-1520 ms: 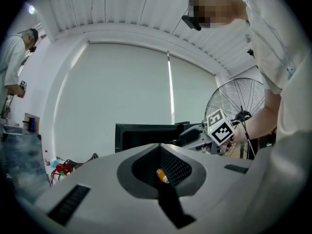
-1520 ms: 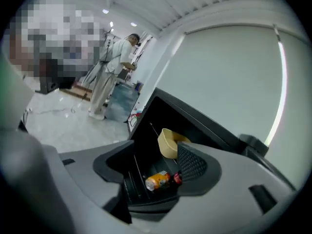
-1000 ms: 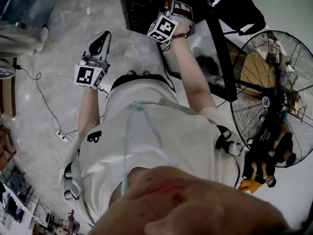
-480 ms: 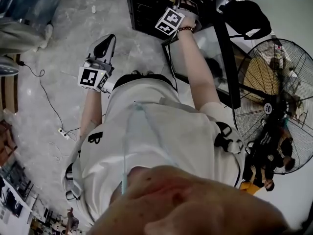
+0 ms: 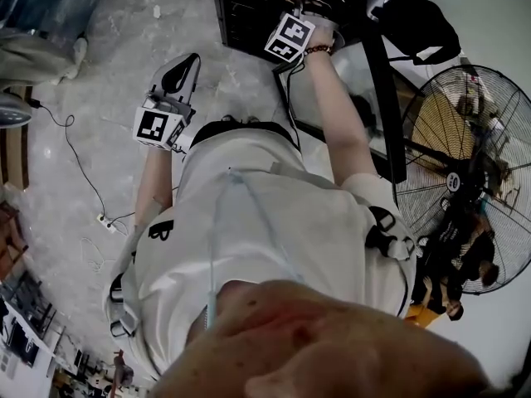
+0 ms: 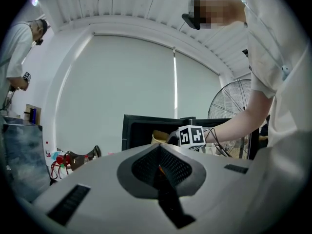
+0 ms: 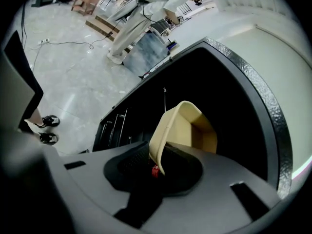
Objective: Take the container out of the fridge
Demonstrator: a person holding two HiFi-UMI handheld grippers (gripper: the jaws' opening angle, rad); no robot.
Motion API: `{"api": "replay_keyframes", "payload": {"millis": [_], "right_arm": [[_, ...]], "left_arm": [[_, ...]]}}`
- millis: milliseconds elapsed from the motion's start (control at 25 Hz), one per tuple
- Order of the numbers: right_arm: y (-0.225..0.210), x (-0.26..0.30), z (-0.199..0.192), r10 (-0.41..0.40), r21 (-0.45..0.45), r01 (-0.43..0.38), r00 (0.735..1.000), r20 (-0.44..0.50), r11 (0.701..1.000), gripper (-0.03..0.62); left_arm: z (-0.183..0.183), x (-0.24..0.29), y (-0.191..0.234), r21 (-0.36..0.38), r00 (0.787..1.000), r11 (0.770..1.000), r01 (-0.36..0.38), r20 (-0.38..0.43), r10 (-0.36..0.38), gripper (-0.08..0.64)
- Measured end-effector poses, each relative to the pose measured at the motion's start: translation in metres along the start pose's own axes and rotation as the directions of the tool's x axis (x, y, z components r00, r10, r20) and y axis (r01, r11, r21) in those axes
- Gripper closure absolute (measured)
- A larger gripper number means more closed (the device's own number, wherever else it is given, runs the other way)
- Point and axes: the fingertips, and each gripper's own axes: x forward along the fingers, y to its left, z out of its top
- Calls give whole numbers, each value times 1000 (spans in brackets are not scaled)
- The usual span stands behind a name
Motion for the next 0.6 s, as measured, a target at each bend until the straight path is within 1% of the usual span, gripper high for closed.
{"api": "replay_keyframes", "payload": {"millis": [120,280,400,600], "right_arm": [[10,-20,9,22,13,-23,999,38,1000,515],[25,-49,20,63,-3,-63,992,105,998,517],[36,-71,24,88,-11,-87,985,152,996,518],[44,-103,23,116,8,-121,967,228,993,520]], "left_arm": [[0,0,1,-3,1000,1000,3,13,-3,551],[-2,6,-6,-9,1000,1000,21,15,-21,551],[-3,9,-12,-8,999,999,45,16,-45,551],[-3,15,-19,-5,997,997,73,11,-73,551]]}}
